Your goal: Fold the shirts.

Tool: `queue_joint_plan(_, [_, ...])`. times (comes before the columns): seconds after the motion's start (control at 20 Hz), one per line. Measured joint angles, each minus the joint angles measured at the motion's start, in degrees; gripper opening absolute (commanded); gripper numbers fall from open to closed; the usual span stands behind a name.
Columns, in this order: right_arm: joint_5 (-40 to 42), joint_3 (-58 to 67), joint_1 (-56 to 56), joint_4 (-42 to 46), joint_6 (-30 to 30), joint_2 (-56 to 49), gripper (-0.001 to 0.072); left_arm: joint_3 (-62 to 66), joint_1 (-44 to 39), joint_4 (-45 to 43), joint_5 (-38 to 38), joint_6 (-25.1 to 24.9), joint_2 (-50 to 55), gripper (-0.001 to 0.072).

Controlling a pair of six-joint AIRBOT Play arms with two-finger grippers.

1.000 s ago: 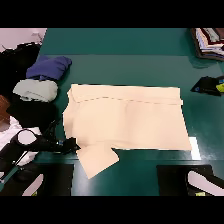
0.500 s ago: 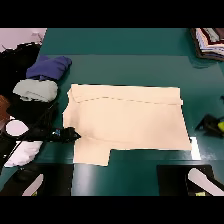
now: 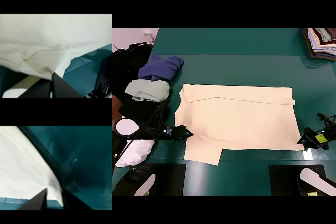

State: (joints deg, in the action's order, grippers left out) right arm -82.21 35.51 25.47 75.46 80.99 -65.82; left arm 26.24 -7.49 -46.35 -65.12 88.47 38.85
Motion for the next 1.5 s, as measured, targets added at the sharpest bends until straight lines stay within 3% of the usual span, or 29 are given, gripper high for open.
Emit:
queue_joint_plan(0.2, [-0.17, 0.57, -3.76, -0.17, -0.02, 3.37, 0.0013, 0.24, 0.00, -1.73, -2.58, 0.15, -1.49, 0.0019])
queue_joint_plan(0.45, [-5.33, 3.06, -5.35, 0.61, -0.04, 12.79, 0.0012, 2.58, 0.00, -8.87, -9.55, 5.33, -9.11, 0.0021])
queue_joint_plan(0.65, [-6.99, 9.29, -5.64, -1.01, 0.22, 16.26, 0.0012, 6.62, 0.00, -11.61, -8.02, 6.23, -9.40, 0.0021])
queue_joint_plan(0.85, [-5.35, 17.51, -8.02, -3.72, 0.35, 11.08, 0.0012, 12.41, -0.02, -13.86, -0.68, 3.50, -0.70, 0.0022])
queue_joint_plan(1.3, [3.74, 38.34, -16.81, -5.42, 2.29, -13.31, 0.0021, 34.32, -0.02, -16.33, 18.18, -2.25, 31.69, 0.0023])
queue_joint_plan(1.35, [4.22, 40.48, -17.14, -5.86, 2.43, -15.69, 0.0172, 36.46, -0.02, -16.41, 19.41, -2.49, 34.51, 0.0027])
queue_joint_plan(1.4, [4.66, 42.69, -17.25, -6.91, 2.45, -18.23, 0.0398, 38.51, -0.02, -16.46, 20.59, -2.80, 37.22, 0.0253])
queue_joint_plan(1.45, [4.83, 44.65, -17.22, -8.17, 2.43, -20.39, 0.0470, 40.09, -0.02, -16.48, 21.40, -2.91, 39.28, 0.0584])
queue_joint_plan(1.5, [5.07, 46.64, -17.05, -10.27, 2.43, -22.56, 0.0470, 41.44, 0.00, -16.48, 21.84, -2.93, 40.96, 0.0661])
